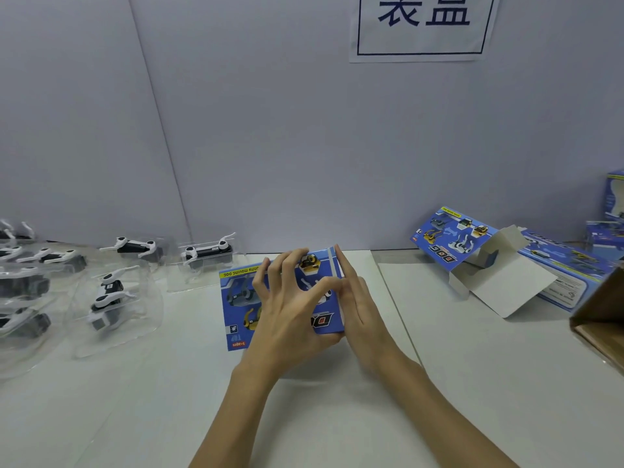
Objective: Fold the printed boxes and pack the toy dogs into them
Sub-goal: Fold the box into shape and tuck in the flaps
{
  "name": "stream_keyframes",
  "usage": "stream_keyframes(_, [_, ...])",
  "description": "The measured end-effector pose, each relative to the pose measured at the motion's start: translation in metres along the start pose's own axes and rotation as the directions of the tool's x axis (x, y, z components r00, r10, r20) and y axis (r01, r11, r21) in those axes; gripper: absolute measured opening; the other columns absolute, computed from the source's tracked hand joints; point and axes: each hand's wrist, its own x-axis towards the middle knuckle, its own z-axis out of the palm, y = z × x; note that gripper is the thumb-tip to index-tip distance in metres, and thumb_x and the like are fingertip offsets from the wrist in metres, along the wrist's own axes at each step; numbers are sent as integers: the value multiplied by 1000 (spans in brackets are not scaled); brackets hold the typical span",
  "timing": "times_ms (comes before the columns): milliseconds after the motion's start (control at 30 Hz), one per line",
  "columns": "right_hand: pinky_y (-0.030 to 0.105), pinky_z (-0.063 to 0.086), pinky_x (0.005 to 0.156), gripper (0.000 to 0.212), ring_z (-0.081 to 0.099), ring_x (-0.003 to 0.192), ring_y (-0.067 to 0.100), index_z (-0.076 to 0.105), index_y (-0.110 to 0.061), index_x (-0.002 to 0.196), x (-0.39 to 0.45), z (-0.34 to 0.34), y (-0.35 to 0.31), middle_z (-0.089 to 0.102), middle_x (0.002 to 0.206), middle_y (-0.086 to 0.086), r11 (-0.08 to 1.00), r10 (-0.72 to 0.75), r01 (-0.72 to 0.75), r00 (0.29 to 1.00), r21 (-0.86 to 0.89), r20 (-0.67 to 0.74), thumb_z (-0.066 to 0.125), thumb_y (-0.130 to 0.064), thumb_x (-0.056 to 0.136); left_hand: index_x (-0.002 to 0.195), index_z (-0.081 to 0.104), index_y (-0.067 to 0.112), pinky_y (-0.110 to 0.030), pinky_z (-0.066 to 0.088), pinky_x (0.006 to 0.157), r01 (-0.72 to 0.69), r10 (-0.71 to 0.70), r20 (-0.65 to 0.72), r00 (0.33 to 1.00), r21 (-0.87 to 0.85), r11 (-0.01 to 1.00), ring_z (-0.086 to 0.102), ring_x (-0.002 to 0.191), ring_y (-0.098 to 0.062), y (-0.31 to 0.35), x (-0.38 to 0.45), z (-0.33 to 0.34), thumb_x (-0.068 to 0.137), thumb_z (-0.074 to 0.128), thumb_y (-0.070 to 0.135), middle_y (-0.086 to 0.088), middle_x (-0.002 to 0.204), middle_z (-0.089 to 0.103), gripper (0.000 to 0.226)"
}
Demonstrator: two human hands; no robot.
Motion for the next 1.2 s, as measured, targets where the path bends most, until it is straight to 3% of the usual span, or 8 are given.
stream_keyframes(167, [37, 62, 90, 49, 63, 128, 17, 38, -43, 155, -1, -2, -8, 61, 138, -6, 1000, 25, -25, 1000, -9, -7, 40, -41, 106, 124, 54, 45, -63, 20, 117, 0, 1, -33, 999, 55, 999, 34, 145, -36, -1, 0, 1, 61, 83, 62, -15, 153, 41, 71])
stream_keyframes(233, [35, 61, 92, 45, 62, 130, 17, 41, -36, 155, 2, -9, -13, 62, 141, -9, 998, 57, -58, 997, 26, 54, 41, -31, 110, 122, 56, 43, -61, 21, 115, 25, -20, -64, 998, 79, 997, 35, 144, -37, -1, 1, 1, 63, 82, 68, -16, 152, 43, 69])
stream_keyframes(333, [44, 58, 99, 50, 60, 133, 24, 38, -31, 158, 9, -22, -21, 60, 146, -3, 986, 140, -154, 970, 62, 197, 41, -12, 112, 118, 65, 40, -63, 26, 113, 42, -33, -113, 993, 76, 996, 40, 142, -39, -6, 1, -2, 64, 86, 71, -16, 152, 46, 66])
stream_keyframes(433, [41, 59, 97, 54, 63, 128, 25, 38, -44, 156, 10, -36, -30, 67, 136, -7, 968, 216, -245, 926, 56, 311, 52, -23, 109, 116, 68, 39, -66, 31, 110, 23, -15, -107, 994, 70, 997, 45, 139, -41, -9, 1, -4, 63, 88, 70, -17, 152, 48, 64])
stream_keyframes(533, [46, 57, 101, 59, 66, 125, 25, 39, -53, 153, 7, -45, -33, 68, 136, -3, 960, 249, -277, 907, 36, 338, 64, -39, 101, 117, 61, 40, -66, 32, 109, 2, 4, -78, 997, 75, 997, 46, 138, -41, -8, 1, -4, 62, 87, 69, -18, 152, 49, 68])
stream_keyframes(700, [54, 54, 104, 57, 68, 123, 25, 44, -52, 150, 6, -43, -33, 67, 137, -1, 969, 237, -247, 928, -4, 287, 66, -41, 99, 119, 59, 42, -62, 31, 106, 0, 8, -66, 998, 117, 993, 43, 136, -38, -11, 3, -9, 65, 80, 77, -15, 150, 48, 68])
stream_keyframes(933, [56, 53, 105, 54, 68, 122, 27, 46, -47, 149, 6, -36, -31, 67, 136, 6, 974, 212, -226, 936, 16, 281, 66, -41, 100, 112, 57, 44, -59, 28, 100, 19, -3, -109, 994, 148, 989, 42, 129, -35, -9, 6, -13, 64, 71, 82, -11, 141, 44, 63])
stream_keyframes(1200, [47, 55, 105, 55, 66, 124, 25, 44, -52, 149, 7, -38, -25, 68, 135, 4, 970, 218, -239, 924, 33, 314, 65, -49, 97, 114, 55, 43, -60, 28, 102, 36, -26, -64, 998, 167, 985, 41, 133, -36, -6, 5, -11, 63, 74, 76, -11, 143, 44, 63])
